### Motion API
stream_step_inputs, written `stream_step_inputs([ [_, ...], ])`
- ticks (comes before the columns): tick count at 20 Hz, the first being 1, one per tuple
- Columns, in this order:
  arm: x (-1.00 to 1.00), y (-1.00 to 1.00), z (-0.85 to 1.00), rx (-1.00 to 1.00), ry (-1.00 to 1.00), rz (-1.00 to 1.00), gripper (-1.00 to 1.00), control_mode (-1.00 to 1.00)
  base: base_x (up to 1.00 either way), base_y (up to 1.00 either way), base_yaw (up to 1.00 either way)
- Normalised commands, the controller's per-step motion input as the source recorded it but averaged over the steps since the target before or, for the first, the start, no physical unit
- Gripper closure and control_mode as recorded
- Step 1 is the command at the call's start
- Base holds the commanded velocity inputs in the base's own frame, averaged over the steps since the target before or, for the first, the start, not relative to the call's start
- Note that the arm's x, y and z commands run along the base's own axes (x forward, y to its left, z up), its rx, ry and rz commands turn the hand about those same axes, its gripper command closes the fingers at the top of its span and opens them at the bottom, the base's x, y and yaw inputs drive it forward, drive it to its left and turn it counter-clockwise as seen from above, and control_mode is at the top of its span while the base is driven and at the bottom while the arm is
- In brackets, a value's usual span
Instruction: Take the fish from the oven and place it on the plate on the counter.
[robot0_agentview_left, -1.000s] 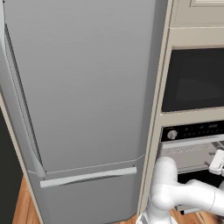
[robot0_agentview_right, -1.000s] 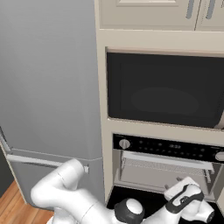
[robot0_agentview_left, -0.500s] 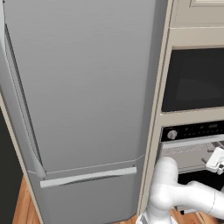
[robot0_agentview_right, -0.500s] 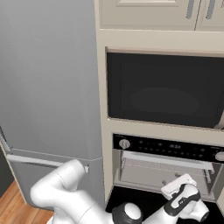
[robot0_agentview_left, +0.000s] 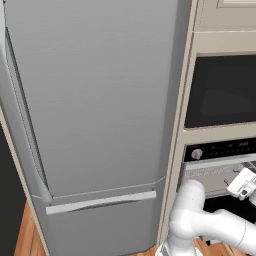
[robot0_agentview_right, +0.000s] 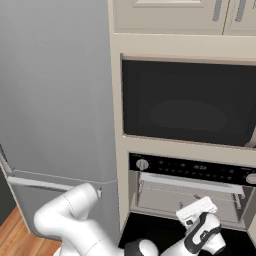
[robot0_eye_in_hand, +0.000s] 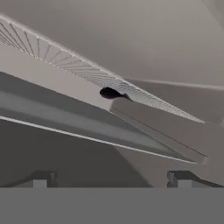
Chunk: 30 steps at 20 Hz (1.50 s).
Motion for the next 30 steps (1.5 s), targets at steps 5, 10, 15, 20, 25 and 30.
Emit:
stream_step_inputs([
  [5, 0.0, -0.06, -0.01, 0.07, -0.29, 0.0, -1.0, -1.0, 0.0, 0.0, 0.0],
  [10, 0.22, -0.04, -0.13, 0.01, -0.03, 0.0, -1.0, -1.0, 0.0, 0.0, 0.0],
  [15, 0.06, -0.07, -0.62, 0.0, 0.0, 0.0, -1.0, -1.0, 0.0, 0.0, 0.0],
  [20, 0.01, -0.14, -0.68, 0.0, 0.0, 0.0, -1.0, -1.0, 0.0, 0.0, 0.0],
  [25, 0.14, -0.03, -0.53, 0.0, -0.01, -0.03, -1.0, -1.0, 0.0, 0.0, 0.0],
  [30, 0.11, -0.02, -0.47, 0.0, -0.02, -0.06, -1.0, -1.0, 0.0, 0.0, 0.0],
])
